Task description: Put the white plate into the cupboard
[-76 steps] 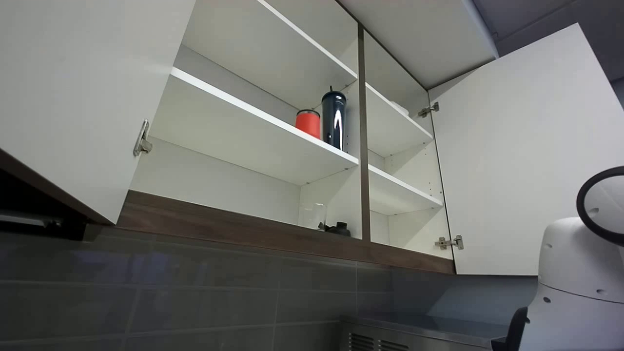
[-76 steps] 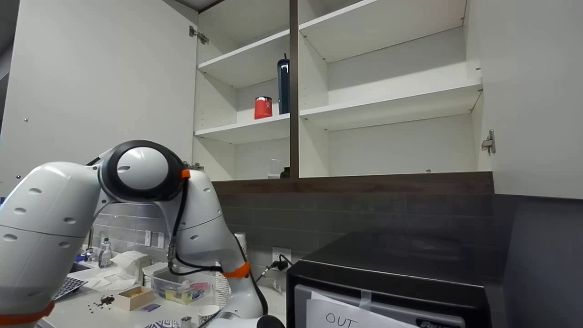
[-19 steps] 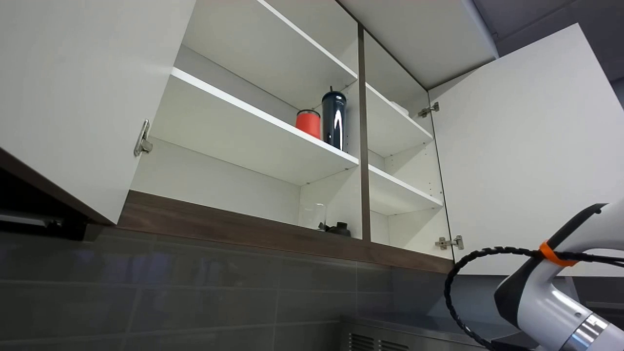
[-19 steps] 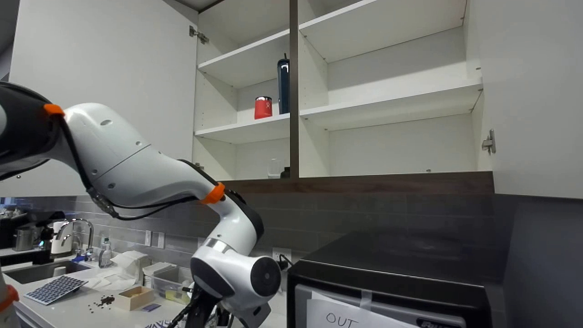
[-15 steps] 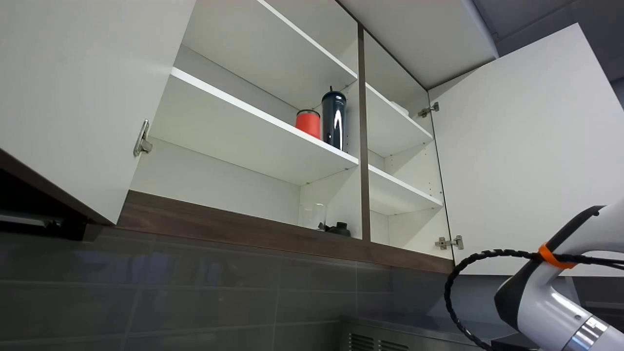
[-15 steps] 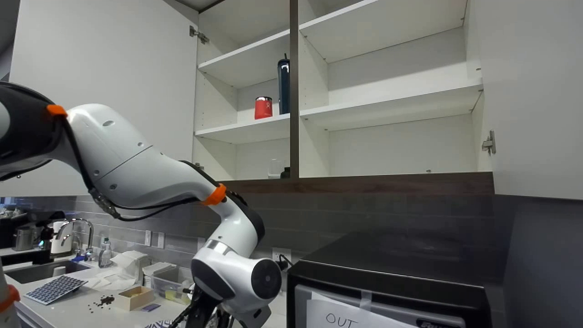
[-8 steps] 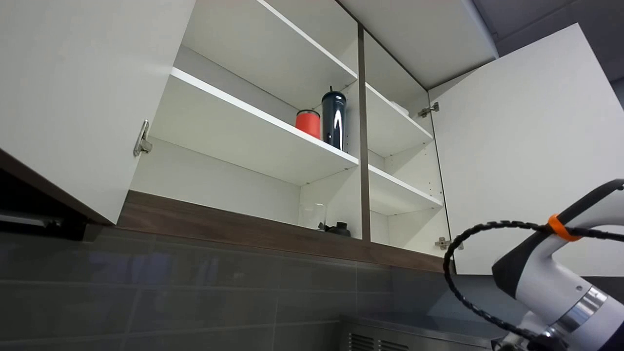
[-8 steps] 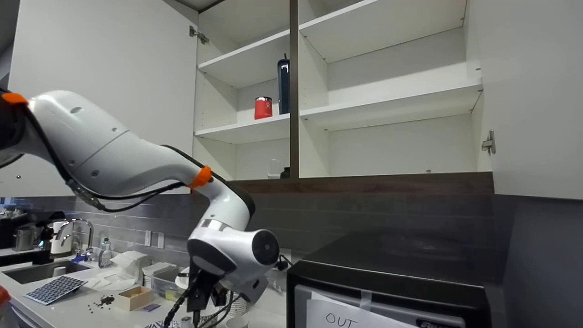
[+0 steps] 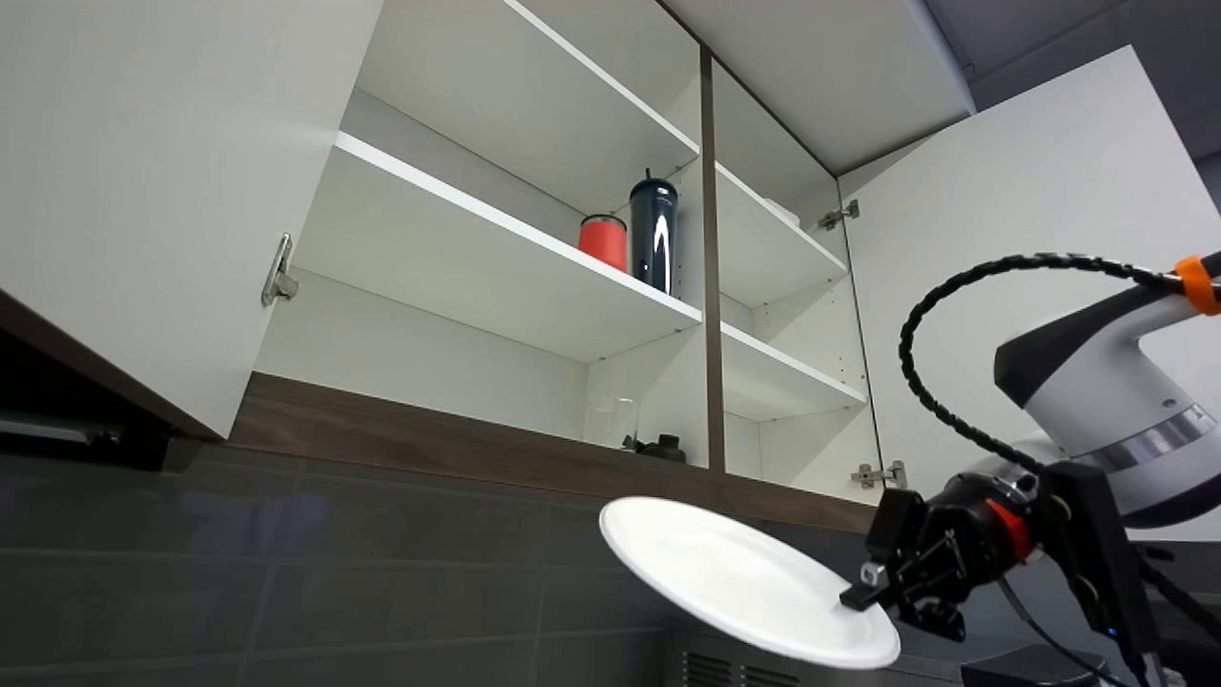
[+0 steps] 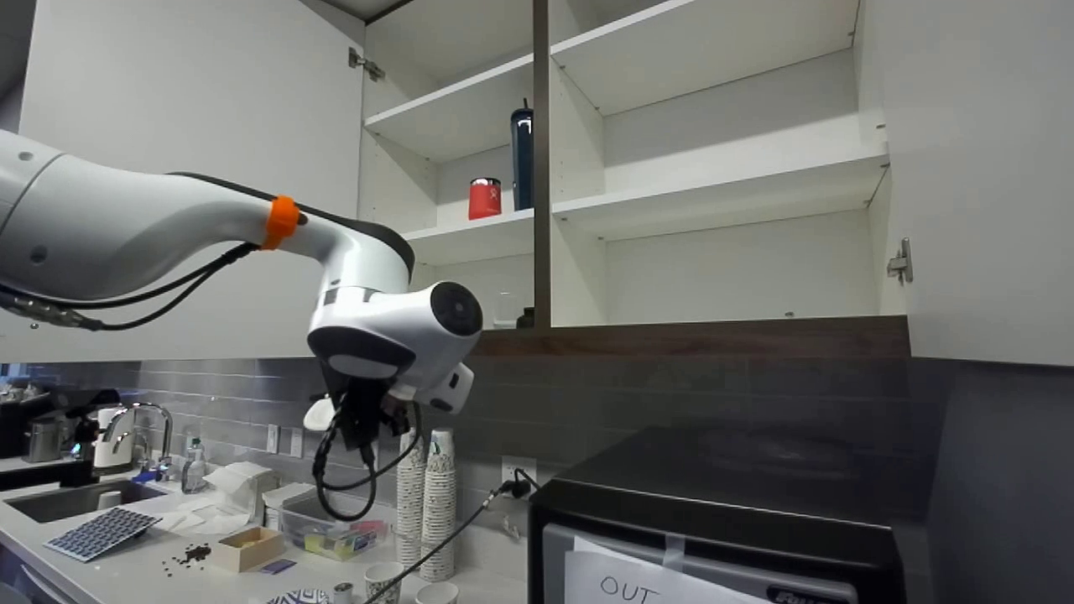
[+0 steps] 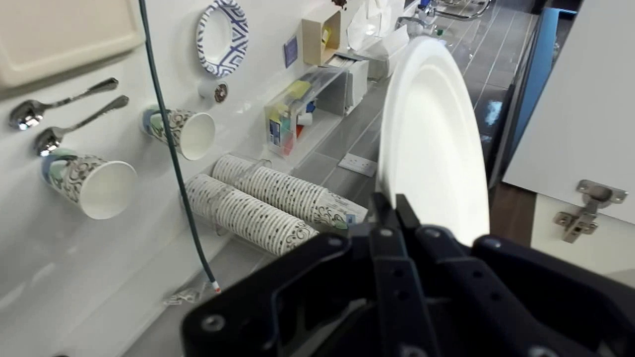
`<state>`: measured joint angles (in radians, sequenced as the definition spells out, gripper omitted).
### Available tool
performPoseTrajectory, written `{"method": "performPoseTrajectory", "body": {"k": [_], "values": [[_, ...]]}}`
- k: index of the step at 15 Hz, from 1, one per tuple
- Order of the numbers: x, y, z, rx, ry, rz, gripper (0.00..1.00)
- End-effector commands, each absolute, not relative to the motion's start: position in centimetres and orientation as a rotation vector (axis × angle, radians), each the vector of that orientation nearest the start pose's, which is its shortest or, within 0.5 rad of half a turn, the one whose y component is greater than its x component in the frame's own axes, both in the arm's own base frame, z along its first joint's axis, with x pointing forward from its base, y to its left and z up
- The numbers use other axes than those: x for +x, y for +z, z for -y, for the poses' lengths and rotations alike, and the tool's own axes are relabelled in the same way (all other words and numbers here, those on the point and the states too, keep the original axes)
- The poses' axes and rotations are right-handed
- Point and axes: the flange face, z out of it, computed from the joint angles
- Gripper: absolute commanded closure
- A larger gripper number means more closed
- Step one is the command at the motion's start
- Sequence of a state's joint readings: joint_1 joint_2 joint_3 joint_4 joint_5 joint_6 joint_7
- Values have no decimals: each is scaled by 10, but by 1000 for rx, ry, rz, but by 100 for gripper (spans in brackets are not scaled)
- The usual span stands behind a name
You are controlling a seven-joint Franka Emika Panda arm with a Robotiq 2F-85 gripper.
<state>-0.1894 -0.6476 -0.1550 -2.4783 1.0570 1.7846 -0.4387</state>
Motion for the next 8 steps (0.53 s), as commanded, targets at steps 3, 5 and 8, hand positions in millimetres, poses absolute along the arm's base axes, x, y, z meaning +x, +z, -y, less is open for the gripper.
{"method": "performPoseTrajectory", "body": {"k": [3, 5, 8], "values": [[374, 615, 42, -2005, -412, -80, 99], [378, 633, 29, -1989, -417, -48, 99], [373, 632, 31, -2007, -452, -51, 97]]}}
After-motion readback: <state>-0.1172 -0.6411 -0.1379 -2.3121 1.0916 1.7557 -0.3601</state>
